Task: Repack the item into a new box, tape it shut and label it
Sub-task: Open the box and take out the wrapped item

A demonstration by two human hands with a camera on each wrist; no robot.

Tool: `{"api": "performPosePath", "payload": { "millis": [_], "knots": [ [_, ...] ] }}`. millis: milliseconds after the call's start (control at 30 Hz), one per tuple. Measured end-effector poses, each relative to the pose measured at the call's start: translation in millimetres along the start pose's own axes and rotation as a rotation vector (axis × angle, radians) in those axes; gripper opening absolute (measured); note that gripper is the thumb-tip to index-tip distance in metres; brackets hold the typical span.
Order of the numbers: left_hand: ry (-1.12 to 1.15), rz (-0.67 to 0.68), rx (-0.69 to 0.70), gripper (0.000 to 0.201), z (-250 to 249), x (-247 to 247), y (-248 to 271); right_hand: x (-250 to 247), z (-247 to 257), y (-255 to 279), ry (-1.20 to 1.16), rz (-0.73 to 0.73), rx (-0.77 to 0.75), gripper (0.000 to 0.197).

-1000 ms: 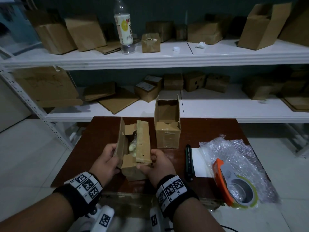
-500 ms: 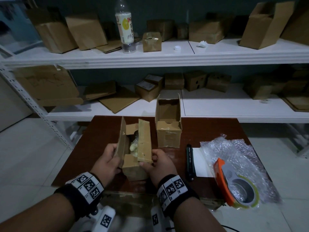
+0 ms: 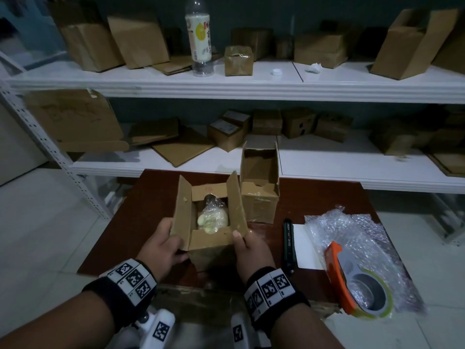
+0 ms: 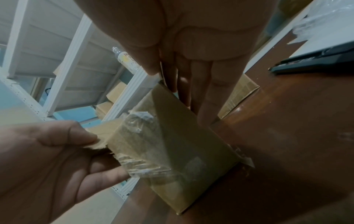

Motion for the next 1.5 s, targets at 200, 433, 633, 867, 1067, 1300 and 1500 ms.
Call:
{"api": "performPosePath", "payload": {
  "millis": [200, 433, 633, 867, 1067, 1300, 1500],
  "knots": [
    [0.0, -0.044, 0.026, 0.027, 2.5, -20.0, -2.9, 14.0, 4.2, -3.2, -0.032, 0.004, -0.01, 0.034],
    [0.031, -0.082, -0.03, 0.022, 4.1, -41.9, -20.7, 30.3, 9.0, -12.1, -0.137, -0.019, 0.068, 0.024],
    [-0.228, -0.105, 0.056, 0.039, 2.8, -58.0, -27.9, 35.3, 3.5, -21.8, -0.248, -0.071, 0.137, 0.018],
    [-1.297, -0.084, 0.551, 0.07, -47.0, -42.8, -34.2, 51.2, 18.4, -20.7, -0.158, 0.035, 0.026, 0.011],
    [-1.512, 0.153, 0.37, 0.034, -38.9, -36.2, -55.9, 58.7, 19.1, -24.9, -0.166, 0.064, 0.018, 0.013],
    [-1.46, 0.09, 0.358, 0.036, -36.3, -16.2, -81.0, 61.7, 19.4, -26.1, -0.197, 0.086, 0.037, 0.012],
    [-1.44, -0.031, 0.372, 0.059, -34.5, -11.1, -92.7, 60.6, 24.5, -24.2, -0.162, 0.089, -0.009, 0.011]
  ]
}}
Point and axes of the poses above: each hand's wrist, its own y-axis away from the middle knuckle, its own x-axis out of the palm, z = x × y, the point moved 7 cm from there along -y, towards the middle knuckle, and after that the axes turned 4 degrees about x, right-handed, at the moved point
